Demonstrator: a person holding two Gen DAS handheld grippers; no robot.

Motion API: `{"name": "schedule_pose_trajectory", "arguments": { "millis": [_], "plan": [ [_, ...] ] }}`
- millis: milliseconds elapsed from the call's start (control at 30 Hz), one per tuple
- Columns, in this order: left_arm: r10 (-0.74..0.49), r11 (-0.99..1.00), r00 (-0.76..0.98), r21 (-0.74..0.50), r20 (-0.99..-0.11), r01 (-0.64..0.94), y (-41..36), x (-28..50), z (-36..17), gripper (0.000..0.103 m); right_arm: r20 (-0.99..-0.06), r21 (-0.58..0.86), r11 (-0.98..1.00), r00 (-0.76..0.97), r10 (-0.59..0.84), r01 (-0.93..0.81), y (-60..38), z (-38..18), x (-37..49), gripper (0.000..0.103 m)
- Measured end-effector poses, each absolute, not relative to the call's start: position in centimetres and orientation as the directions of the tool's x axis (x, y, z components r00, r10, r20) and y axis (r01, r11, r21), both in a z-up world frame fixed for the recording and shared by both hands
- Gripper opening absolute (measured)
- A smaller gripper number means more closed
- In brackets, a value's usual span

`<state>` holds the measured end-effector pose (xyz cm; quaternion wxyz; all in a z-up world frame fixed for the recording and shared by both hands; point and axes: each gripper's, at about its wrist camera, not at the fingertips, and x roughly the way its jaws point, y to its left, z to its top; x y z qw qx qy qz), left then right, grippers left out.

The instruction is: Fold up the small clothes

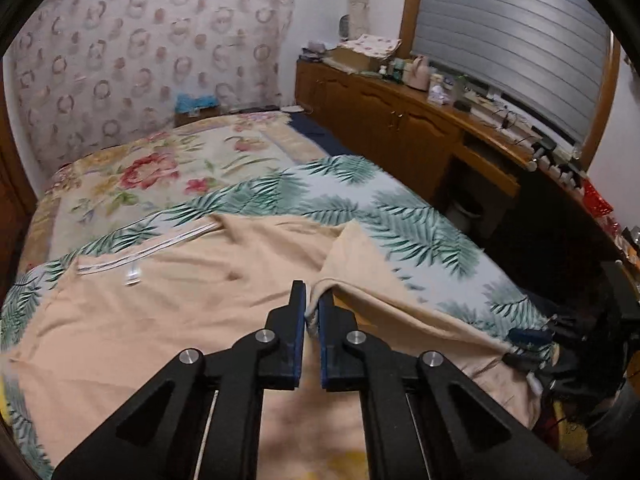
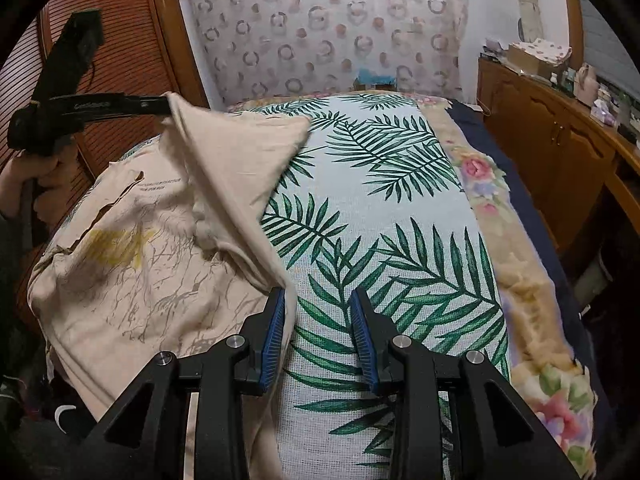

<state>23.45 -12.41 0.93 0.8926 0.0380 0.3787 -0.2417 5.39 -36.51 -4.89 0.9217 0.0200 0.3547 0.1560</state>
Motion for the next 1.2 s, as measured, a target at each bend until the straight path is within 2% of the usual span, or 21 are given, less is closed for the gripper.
{"name": "schedule_pose_trajectory", "arguments": {
  "millis": [67,233,300,433,500,667,800,867,933,1133,1200],
  "plan": [
    [-0.392,0.883,0.578,-0.116,-0.716,0.454,-11.7,23.5,0.3,0.025,-0.651,0.149,0.951,0.697,0.301,-0.272,-36.3,-4.8,5.4,0.034],
    [-0.357,0.888,0.573,-0.077,-0.738,0.453,-11.7,22.5,-1.2,0.035,-0.661,0.139,0.951,0.689,0.297,-0.276,-36.1,-4.5,5.7,0.034],
    [-0.357,0.883,0.574,-0.064,-0.737,0.466,-11.7,21.5,-1.6,0.052,-0.661,0.129,0.952,0.692,0.291,-0.277,-36.0,-4.2,5.7,0.034],
    [-0.361,0.873,0.558,-0.061,-0.747,0.484,-11.3,20.1,-2.3,0.056,-0.634,0.115,0.943,0.708,0.311,-0.311,-35.5,-3.0,4.9,0.034],
    [-0.366,0.872,0.554,-0.066,-0.748,0.485,-10.8,19.6,-2.4,0.064,-0.623,0.11,0.936,0.711,0.326,-0.333,-34.7,-2.3,4.4,0.034],
    [-0.393,0.872,0.541,-0.114,-0.744,0.476,-8.9,17.7,-3.0,0.066,-0.605,0.1,0.912,0.703,0.373,-0.398,-32.3,-1.5,3.5,0.034],
    [-0.356,0.89,0.54,-0.101,-0.763,0.444,-7.7,16.8,-4.6,0.066,-0.61,0.1,0.884,0.674,0.417,-0.457,-29.5,-1.7,3.6,0.034],
    [-0.325,0.903,0.53,-0.09,-0.783,0.42,-7.1,16.9,-5.8,0.066,-0.616,0.071,0.882,0.675,0.405,-0.465,-28.4,-2.0,4.1,0.034],
    [-0.306,0.911,0.522,-0.086,-0.796,0.403,-6.7,16.9,-6.9,0.066,-0.632,0.049,0.88,0.667,0.394,-0.473,-27.4,-2.4,4.8,0.027],
    [-0.28,0.918,0.56,-0.048,-0.78,0.393,-6.5,16.4,-7.7,0.066,-0.678,-0.039,0.895,0.67,0.303,-0.444,-25.7,-3.6,7.1,0.026],
    [-0.267,0.917,0.569,-0.023,-0.778,0.399,-6.7,16.2,-7.9,0.072,-0.685,-0.068,0.894,0.672,0.28,-0.442,-25.4,-3.8,7.3,0.026]
  ]
}}
